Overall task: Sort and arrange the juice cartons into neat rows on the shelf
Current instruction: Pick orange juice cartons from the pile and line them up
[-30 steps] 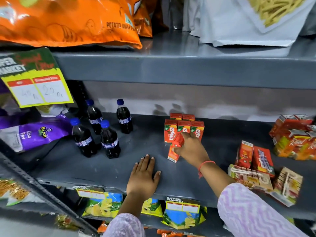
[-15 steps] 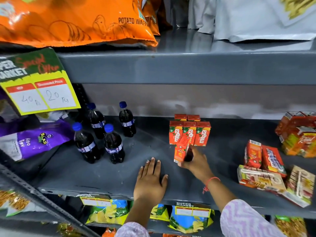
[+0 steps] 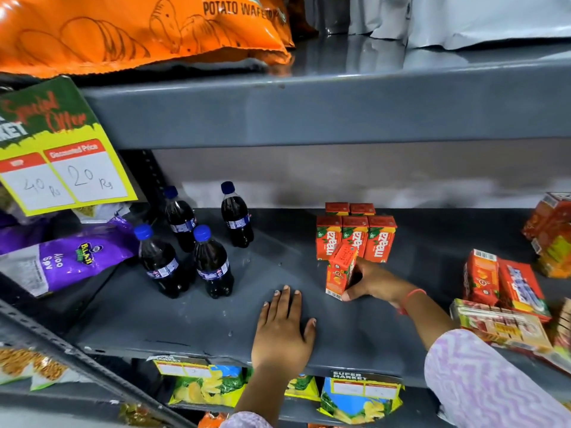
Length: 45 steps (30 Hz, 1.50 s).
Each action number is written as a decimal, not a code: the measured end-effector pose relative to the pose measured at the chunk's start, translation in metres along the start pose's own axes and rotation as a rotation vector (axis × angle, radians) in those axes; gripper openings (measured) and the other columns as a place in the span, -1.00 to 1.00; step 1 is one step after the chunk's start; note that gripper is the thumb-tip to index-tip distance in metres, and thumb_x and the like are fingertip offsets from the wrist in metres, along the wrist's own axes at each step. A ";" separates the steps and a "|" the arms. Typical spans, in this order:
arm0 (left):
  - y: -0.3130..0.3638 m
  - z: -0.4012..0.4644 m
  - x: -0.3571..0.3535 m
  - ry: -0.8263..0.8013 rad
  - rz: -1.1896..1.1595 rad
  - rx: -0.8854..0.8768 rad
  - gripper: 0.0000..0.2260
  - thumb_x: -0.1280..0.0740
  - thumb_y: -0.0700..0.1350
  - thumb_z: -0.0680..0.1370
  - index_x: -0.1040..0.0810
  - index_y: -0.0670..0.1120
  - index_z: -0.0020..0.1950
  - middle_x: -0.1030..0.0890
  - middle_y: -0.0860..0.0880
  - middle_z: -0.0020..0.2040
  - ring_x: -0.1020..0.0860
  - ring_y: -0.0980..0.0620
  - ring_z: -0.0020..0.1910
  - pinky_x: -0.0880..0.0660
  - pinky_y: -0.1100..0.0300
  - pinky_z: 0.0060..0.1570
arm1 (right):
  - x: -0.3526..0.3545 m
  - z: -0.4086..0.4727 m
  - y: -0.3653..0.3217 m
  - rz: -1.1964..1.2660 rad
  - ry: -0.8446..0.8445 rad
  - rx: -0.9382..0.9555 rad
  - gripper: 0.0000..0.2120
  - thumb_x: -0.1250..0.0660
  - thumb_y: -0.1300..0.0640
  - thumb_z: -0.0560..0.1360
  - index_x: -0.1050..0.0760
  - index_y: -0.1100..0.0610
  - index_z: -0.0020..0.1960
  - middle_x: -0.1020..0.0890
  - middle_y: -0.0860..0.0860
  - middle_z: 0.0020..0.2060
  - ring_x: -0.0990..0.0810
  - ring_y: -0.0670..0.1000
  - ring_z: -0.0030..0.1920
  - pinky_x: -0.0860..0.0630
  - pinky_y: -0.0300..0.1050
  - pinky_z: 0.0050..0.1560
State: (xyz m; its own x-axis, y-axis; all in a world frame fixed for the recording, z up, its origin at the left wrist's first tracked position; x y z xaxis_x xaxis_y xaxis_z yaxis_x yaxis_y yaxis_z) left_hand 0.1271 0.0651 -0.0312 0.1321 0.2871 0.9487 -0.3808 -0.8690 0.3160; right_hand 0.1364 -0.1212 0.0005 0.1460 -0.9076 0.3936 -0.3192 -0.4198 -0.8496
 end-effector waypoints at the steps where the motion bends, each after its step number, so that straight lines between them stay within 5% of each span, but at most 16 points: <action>1: 0.001 0.001 0.001 0.041 -0.016 -0.022 -0.39 0.07 0.20 0.44 -0.29 -0.06 0.40 -0.31 -0.08 0.45 -0.26 -0.06 0.43 0.10 0.20 0.34 | 0.000 0.001 0.000 -0.007 0.009 0.003 -0.37 -0.47 0.34 0.29 -0.35 0.04 0.28 -0.54 -0.03 0.08 -0.48 0.01 0.16 -0.34 -0.14 0.21; 5: 0.001 0.002 0.001 0.071 0.012 -0.041 -0.25 0.29 0.25 0.34 -0.02 0.00 0.49 -0.01 -0.01 0.54 0.05 0.02 0.51 0.22 0.18 0.42 | 0.003 0.003 0.003 -0.054 0.166 0.050 -0.36 -0.55 0.22 0.23 -0.39 0.02 0.24 -0.58 0.02 0.13 -0.53 0.06 0.18 -0.42 -0.03 0.27; 14: 0.000 0.002 -0.002 0.025 0.053 -0.015 -0.22 0.35 0.25 0.31 0.03 0.01 0.49 0.04 0.00 0.55 0.09 0.03 0.51 0.18 0.14 0.45 | 0.002 -0.013 -0.002 -0.072 0.386 0.081 -0.46 -0.50 0.22 0.32 -0.41 0.11 0.25 -0.62 0.08 0.13 -0.58 0.09 0.16 -0.41 -0.14 0.15; 20: 0.002 0.003 -0.004 -0.005 0.082 -0.015 -0.42 0.14 0.21 0.52 0.07 -0.01 0.49 0.06 0.00 0.55 0.11 0.04 0.51 0.18 0.13 0.46 | 0.002 -0.020 -0.001 -0.092 0.414 0.042 -0.50 -0.48 0.22 0.32 -0.42 0.09 0.22 -0.62 0.06 0.12 -0.57 0.06 0.14 -0.42 -0.14 0.13; 23: 0.003 0.002 -0.003 -0.017 0.094 -0.014 -0.35 0.27 0.23 0.45 0.09 -0.03 0.49 0.08 -0.02 0.55 0.11 0.02 0.51 0.18 0.12 0.46 | 0.003 -0.033 -0.002 -0.038 0.394 0.050 -0.55 -0.43 0.28 0.33 -0.45 0.10 0.19 -0.62 0.06 0.11 -0.57 0.04 0.12 -0.46 -0.10 0.15; 26: 0.008 0.003 -0.005 -0.029 0.118 0.014 -0.44 0.11 0.16 0.57 0.11 -0.09 0.49 0.09 -0.07 0.54 0.12 -0.03 0.51 0.16 0.08 0.47 | 0.021 -0.046 0.003 -0.112 0.433 0.018 -0.65 -0.40 0.27 0.36 -0.50 0.15 0.13 -0.64 0.12 0.07 -0.59 0.12 0.11 -0.48 -0.11 0.12; 32: 0.046 -0.003 -0.014 0.007 0.070 0.091 -0.09 0.42 0.25 0.22 0.09 -0.19 0.48 0.04 -0.19 0.53 0.07 -0.14 0.50 0.13 0.02 0.46 | 0.094 -0.088 0.020 -0.444 0.721 -0.136 -0.85 -0.24 0.20 0.46 -0.54 0.16 -0.01 -0.67 0.18 0.02 -0.59 0.22 0.07 -0.48 -0.06 0.00; 38: 0.081 -0.003 -0.028 0.016 0.038 0.081 -0.10 0.40 0.25 0.24 0.08 -0.20 0.48 0.01 -0.18 0.53 0.05 -0.13 0.50 0.11 0.01 0.46 | 0.141 -0.133 0.059 -0.597 0.966 -0.356 -0.61 -0.26 0.07 0.46 -0.32 0.22 0.21 -0.46 0.25 0.18 -0.41 0.29 0.20 -0.43 0.15 0.13; 42: 0.083 -0.003 -0.025 0.022 0.055 0.079 -0.10 0.42 0.26 0.23 0.12 -0.17 0.48 0.06 -0.14 0.54 0.08 -0.10 0.51 0.14 0.04 0.46 | 0.143 -0.134 0.073 -0.536 0.900 -0.427 -0.34 -0.27 -0.22 0.41 -0.21 0.18 0.31 -0.43 0.23 0.28 -0.40 0.29 0.27 -0.43 0.16 0.17; 45: 0.083 -0.003 -0.025 0.019 0.067 0.089 -0.19 0.35 0.28 0.34 0.14 -0.14 0.48 0.07 -0.12 0.54 0.10 -0.08 0.51 0.15 0.05 0.46 | 0.134 -0.123 0.074 -0.587 0.809 -0.439 -0.26 -0.29 -0.26 0.37 -0.15 0.14 0.37 -0.47 0.20 0.28 -0.43 0.26 0.28 -0.45 0.14 0.17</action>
State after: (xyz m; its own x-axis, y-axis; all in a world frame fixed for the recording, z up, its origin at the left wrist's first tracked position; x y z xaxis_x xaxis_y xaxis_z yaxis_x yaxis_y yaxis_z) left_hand 0.0896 -0.0127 -0.0287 0.0911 0.2336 0.9681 -0.3057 -0.9186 0.2504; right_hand 0.0166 -0.2734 0.0334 -0.2227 -0.2290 0.9476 -0.7307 -0.6043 -0.3178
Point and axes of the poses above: each hand's wrist, its own z-axis towards the middle knuckle, its own x-axis out of the back of the hand, y = z × x, the point moved 6 cm from there along z, towards the middle knuckle
